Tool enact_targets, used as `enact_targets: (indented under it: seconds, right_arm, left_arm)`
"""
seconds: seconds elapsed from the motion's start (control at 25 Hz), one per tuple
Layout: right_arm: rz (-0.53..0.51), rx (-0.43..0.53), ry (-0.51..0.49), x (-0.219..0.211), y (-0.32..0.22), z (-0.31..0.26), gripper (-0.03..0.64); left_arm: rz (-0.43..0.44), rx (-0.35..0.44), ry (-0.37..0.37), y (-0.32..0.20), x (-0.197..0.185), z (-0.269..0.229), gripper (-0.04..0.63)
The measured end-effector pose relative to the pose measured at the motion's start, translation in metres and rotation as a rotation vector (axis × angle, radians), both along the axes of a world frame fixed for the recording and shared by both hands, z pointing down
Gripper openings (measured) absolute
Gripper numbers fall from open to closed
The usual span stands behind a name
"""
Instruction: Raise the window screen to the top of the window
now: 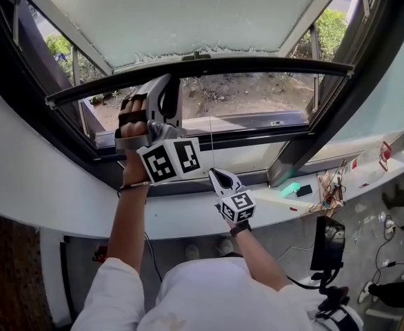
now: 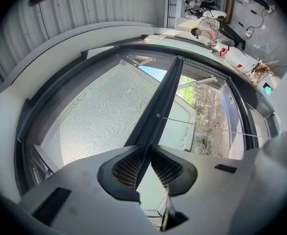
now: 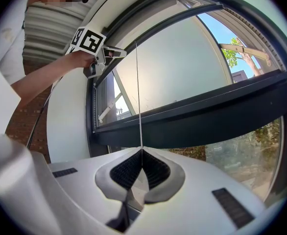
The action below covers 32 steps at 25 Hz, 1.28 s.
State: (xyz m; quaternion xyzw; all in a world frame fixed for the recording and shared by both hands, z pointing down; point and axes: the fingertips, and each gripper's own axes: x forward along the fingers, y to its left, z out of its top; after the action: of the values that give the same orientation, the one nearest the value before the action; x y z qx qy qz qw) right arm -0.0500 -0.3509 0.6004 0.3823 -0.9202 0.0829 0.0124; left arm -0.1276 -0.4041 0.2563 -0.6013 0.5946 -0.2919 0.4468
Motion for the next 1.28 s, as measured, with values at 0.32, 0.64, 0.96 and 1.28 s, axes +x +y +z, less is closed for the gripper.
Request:
enact_targets:
  seconds: [0.32, 0.64, 0.96, 1.28]
  right_arm:
    - [-0.002, 0.022, 0.0, -0.002, -0.002, -0.008, 0.002]
    - [0.023, 0.053, -0.02, 0.006, -0.005, -0.023, 0.002]
    - [0.001, 0.119, -0.055, 0.001, -0.003, -0.056, 0.002]
    - [0.018, 0.161, -0.049, 0.004, -0.003, -0.067, 0.002]
  left_arm:
    - [0.008, 0.026, 0.011, -0.001, -0.001, -0.008, 0.054]
    - [0.013, 0.058, 0.026, -0.006, -0.003, -0.021, 0.054]
    - [0.008, 0.108, 0.027, -0.005, -0.005, -0.052, 0.054]
    - [0.006, 0.127, 0.018, -0.006, -0.006, -0.062, 0.054]
